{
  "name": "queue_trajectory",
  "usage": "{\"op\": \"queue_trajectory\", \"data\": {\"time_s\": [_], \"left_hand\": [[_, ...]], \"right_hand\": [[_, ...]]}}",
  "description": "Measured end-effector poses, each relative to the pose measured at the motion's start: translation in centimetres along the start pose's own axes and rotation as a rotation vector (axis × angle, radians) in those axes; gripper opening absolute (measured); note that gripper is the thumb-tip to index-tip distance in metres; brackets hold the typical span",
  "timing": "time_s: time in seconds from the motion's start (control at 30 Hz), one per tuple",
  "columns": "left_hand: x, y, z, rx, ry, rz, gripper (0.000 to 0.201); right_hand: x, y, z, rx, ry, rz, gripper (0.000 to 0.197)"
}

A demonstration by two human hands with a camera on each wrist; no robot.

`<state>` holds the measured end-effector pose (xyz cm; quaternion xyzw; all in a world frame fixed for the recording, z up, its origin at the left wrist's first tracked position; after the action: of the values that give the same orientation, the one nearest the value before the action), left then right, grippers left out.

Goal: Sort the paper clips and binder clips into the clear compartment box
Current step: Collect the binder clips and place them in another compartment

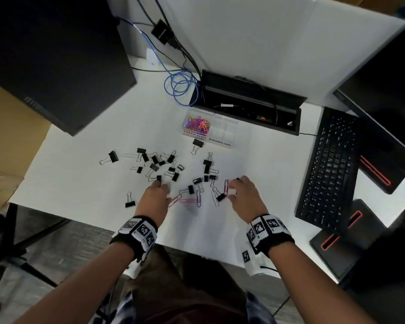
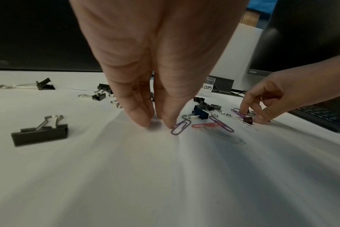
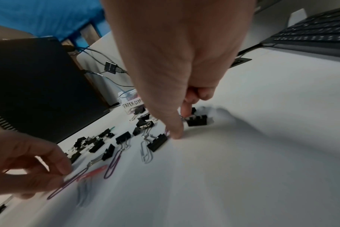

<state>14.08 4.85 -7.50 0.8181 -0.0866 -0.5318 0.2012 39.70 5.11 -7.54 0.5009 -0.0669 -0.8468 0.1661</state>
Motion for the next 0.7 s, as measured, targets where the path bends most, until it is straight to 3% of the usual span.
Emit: {"op": "queue_trajectory", "data": {"time_s": [0.07,0.2,0.43,0.57,0.7], "left_hand": [[0.2,0.1,-0.3,0.015,0.010,-0.003,0.015],[1.2,0.3,-0.5,0.013,0.001,0.051,0.011],[1.0,0.2,-1.5,0.132,-0.009,0.153,0.002],[0.7,0.1,-2.0,0.151,0.102,0.203,0.023],[0.7,-0.2,-2.8,0.110,0.286,0.240,0.022]], "right_hand": [[0.0,-0.4,0.2,-0.004,0.002,-0.014,0.007],[0.2,-0.7,0.2,0.028,-0.026,-0.021,0.004],[-0.1,-1.3,-1.0,0.171,-0.154,-0.152,0.019],[-0.2,-1.7,-0.9,0.186,-0.228,-0.196,0.009],[-0.2,-2.1,0.1,0.212,-0.231,-0.122,0.013]]}}
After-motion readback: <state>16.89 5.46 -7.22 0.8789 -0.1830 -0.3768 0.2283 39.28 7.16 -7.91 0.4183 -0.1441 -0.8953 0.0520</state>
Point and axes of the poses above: each hand's wrist, its own y-axis away from the middle knuckle, its own x-axis out of the palm, z = x × y, the point moved 7 cm from there along -y, towards the middle knuckle, and after that the axes turned 10 degrees about -x, right-handed, at the moved point
